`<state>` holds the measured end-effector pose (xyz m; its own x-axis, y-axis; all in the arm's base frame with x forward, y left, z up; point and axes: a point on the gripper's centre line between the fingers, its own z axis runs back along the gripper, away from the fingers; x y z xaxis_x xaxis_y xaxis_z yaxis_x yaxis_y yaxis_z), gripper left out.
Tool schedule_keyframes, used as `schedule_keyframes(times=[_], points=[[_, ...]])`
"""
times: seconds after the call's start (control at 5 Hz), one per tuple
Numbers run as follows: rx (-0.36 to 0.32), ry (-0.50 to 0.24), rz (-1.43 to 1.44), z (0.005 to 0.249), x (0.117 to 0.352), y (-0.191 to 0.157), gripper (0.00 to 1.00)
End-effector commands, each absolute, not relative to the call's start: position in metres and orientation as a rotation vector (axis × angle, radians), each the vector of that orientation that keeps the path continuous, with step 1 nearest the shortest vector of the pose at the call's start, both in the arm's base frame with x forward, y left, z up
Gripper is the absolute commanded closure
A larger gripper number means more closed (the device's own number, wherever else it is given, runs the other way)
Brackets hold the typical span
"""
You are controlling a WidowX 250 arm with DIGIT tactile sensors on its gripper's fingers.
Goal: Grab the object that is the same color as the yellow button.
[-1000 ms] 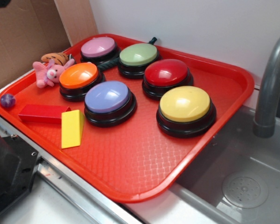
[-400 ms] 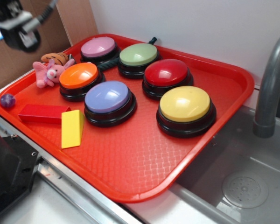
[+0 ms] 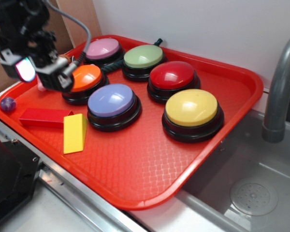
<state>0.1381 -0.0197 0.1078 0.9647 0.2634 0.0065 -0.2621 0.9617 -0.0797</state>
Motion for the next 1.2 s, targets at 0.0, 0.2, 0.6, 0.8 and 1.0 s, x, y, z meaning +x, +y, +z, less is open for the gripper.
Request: schedule_keyframes(times=[0.0, 0.2, 0.6, 0.8, 1.0], points=[[-0.071, 0.010, 0.314, 0.064, 0.157, -0.014, 0.00], [-0.043, 0.021, 0.336, 0.048, 0.155, -0.010, 0.00], [-0.055, 0.004, 0.394, 0.025, 0.152, -0.008, 0.00], [-0.060, -0.008, 0.398, 0.017, 0.155, -0.011, 0.00], [-0.065, -0.016, 0.405, 0.012, 0.157, -0.013, 0.00]])
